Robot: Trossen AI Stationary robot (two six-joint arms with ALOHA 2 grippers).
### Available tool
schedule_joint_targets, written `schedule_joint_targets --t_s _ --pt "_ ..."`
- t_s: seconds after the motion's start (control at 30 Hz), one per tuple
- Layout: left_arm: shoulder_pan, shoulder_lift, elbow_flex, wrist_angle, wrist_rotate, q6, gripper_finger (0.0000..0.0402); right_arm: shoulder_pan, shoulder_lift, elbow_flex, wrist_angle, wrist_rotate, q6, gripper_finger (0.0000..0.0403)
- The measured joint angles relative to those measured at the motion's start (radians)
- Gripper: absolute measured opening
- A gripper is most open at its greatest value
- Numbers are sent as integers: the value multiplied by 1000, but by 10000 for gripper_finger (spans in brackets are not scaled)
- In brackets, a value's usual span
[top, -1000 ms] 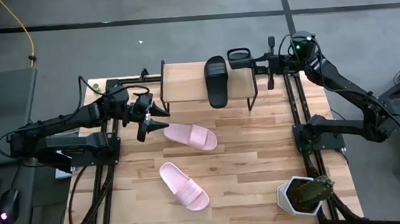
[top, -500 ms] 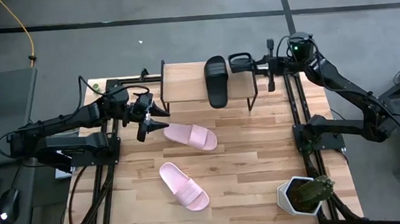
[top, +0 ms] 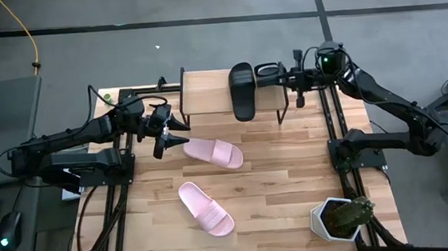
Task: Pick and place slides into the shelf
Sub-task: Put the black slipper on the shelf
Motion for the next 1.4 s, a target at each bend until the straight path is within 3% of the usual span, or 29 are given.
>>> schedule_joint_targets --t_s 0.17,0.4,0.5,0.77,1.4 --pt "0 0 0 0 0 0 216 50 18 -47 73 62 -9 14" --pt "0 0 0 -3 0 0 216 71 -59 -365 557 166 5 14" --pt "0 0 0 -3 0 0 216 59 -97 -440 649 169 47 14" --pt "0 0 0 -1 -37 4 216 63 -126 -451 591 142 144 14" --pt "0 0 0 -1 -14 4 216 165 -126 -451 434 162 219 12"
